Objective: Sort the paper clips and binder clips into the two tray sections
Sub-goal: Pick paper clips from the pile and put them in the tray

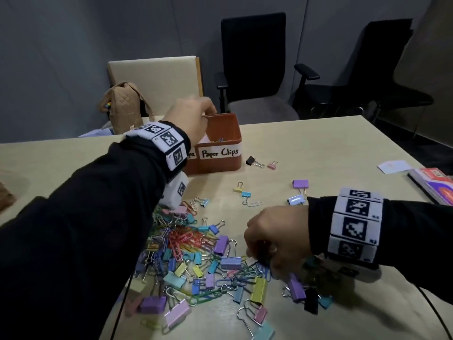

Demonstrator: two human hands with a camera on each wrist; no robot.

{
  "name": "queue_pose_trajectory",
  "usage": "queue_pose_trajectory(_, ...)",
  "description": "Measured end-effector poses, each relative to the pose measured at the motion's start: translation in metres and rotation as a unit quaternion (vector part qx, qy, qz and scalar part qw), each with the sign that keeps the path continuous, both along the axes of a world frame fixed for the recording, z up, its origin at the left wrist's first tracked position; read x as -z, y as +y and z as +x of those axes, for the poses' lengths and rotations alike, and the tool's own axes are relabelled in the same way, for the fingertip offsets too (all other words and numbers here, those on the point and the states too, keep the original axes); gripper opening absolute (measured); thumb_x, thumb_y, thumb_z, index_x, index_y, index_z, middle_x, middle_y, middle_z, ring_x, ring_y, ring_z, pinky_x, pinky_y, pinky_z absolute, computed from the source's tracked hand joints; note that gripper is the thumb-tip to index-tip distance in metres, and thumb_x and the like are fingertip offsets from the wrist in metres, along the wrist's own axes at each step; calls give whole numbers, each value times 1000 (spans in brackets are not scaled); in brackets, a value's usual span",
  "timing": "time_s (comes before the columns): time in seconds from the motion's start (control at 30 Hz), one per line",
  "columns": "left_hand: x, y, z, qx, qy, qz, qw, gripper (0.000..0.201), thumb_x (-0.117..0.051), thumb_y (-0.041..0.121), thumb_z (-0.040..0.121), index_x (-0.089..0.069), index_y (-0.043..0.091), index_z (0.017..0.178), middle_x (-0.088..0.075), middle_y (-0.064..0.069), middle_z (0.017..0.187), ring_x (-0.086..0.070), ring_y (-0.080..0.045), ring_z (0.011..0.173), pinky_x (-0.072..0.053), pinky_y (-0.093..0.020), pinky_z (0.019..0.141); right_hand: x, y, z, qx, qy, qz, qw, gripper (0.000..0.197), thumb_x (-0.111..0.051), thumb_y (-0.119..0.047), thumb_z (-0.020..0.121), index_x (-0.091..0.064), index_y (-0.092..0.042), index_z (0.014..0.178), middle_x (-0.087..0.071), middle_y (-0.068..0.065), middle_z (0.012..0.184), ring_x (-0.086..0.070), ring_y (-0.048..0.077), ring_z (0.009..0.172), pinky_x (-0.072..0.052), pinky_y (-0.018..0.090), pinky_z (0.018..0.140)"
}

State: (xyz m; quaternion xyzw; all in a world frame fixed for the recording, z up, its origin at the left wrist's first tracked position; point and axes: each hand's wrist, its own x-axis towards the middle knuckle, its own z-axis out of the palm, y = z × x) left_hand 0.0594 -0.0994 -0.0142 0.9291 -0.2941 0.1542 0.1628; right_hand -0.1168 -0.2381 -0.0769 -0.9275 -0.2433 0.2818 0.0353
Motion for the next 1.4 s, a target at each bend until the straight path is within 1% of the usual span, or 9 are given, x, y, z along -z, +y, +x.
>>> queue_pose_trajectory(0.1,9,2,-22,34,22,70,997,15,-57,20,91,-65,26,103,-59,1,108,-59,-18,95,-47,-33,87,4,2,-2,12,-12,1,1000,47,-84,-33,65,-65,-22,106,-63,-7,107,-59,17,97,-52,36,85)
queue_pose_trajectory(0.2,28,9,-51,77,105,144,981,5,-65,28,87,-63,30,90,-63,8,104,-58,-7,81,-42,-21,70,7,5,-3,8,-42,1,999,38,-78,-28,72,-65,-19,106,-64,-3,107,-60,20,98,-51,33,85)
queue_pose_trajectory(0.3,46,22,-78,101,205,178,957,6,-73,32,81,-68,31,84,-62,16,83,-57,1,76,-44,-18,67,10,8,-4,5,-76,-4,997,24,-72,-25,76,-68,-18,99,-67,0,98,-61,22,92,-50,30,78)
queue_pose_trajectory(0.5,52,35,-123,150,291,228,917,23,-81,42,69,-74,26,85,-69,14,75,-59,0,68,-49,-20,65,7,10,-5,10,-63,-9,998,19,-73,-23,75,-70,-20,94,-70,-2,93,-62,19,88,-50,27,76)
queue_pose_trajectory(0.7,57,23,-139,189,221,303,908,39,-76,50,70,-68,32,103,-56,17,74,-50,-7,73,-50,-26,71,3,4,-3,-1,-89,-49,995,15,-59,-23,89,-67,-14,99,-68,5,98,-59,26,93,-41,27,69)
queue_pose_trajectory(1.03,59,7,-123,173,203,291,919,18,-68,39,79,-65,25,90,-56,12,77,-55,-12,77,-47,-27,66,3,-8,-10,-10,-107,-30,994,20,-62,-24,87,-67,-20,107,-65,0,105,-59,21,97,-43,26,72)
queue_pose_trajectory(1.2,61,3,-108,165,213,234,934,16,-67,32,85,-59,28,98,-60,11,88,-53,-11,81,-44,-26,72,-2,-5,-14,-53,-122,84,988,52,-60,-6,83,-61,-39,124,-55,-9,127,-55,15,108,-30,19,71)
queue_pose_trajectory(1.3,58,13,-102,148,218,214,941,22,-69,33,84,-61,28,104,-62,11,86,-54,-10,77,-42,-24,70,1,1,-11,-83,-119,52,988,49,-62,-11,85,-60,-40,125,-54,-7,120,-54,15,102,-25,20,60)
queue_pose_trajectory(1.4,56,28,-102,138,223,229,937,14,-72,31,82,-67,27,94,-60,13,81,-53,-7,76,-38,-20,64,4,4,-9,-112,-113,45,986,37,-65,-17,85,-65,-32,119,-59,-4,110,-57,17,96,-27,20,65)
